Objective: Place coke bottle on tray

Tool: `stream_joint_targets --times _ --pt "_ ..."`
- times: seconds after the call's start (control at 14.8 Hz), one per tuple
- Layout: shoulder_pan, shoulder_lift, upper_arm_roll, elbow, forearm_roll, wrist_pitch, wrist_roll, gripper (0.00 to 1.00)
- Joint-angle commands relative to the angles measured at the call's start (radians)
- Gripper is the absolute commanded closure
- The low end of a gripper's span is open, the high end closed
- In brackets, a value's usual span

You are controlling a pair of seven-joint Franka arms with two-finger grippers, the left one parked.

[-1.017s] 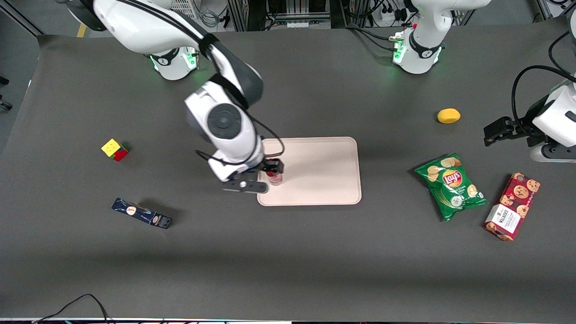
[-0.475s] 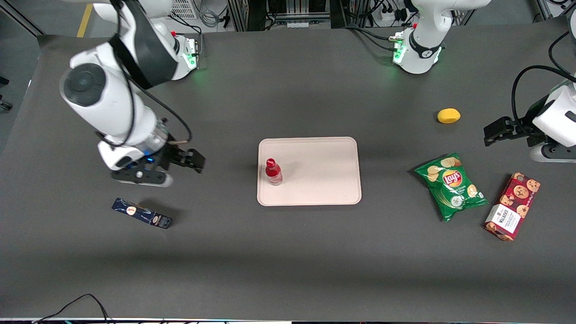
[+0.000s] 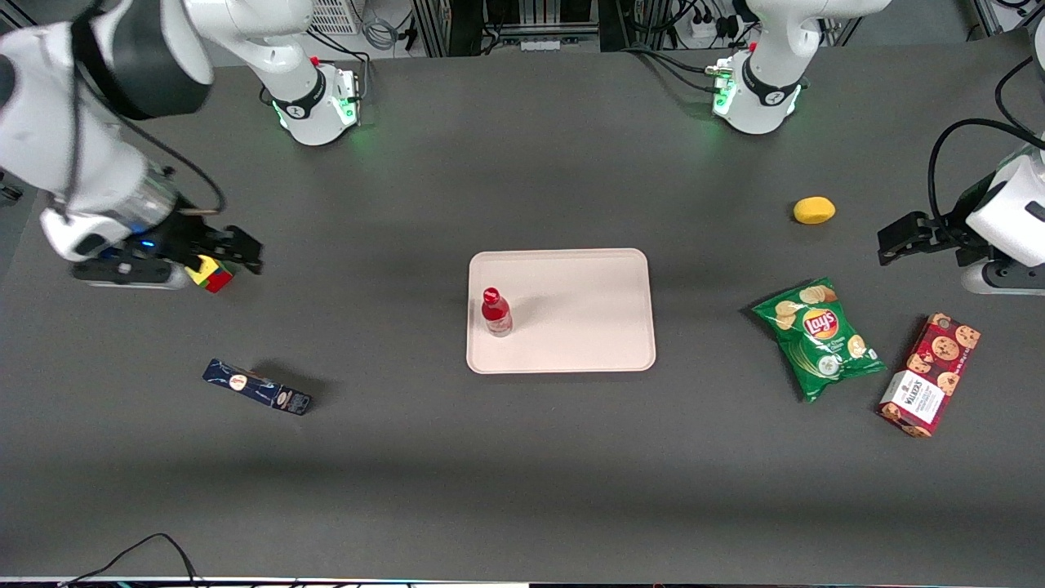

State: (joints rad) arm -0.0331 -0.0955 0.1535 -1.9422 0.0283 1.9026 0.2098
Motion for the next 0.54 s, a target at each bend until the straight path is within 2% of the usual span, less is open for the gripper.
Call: stream_joint_targets --times 0.0,0.2,0.47 --pt "-0.004 -0.112 -0.092 -0.058 0.033 -0.033 -0.099 0.00" --pt "-0.004 -0.106 -0.162 -0.032 0.024 -0.040 -0.217 0.00" --pt "-0.002 -0.104 -0.169 -0.006 0.019 -0.066 -0.230 0.00"
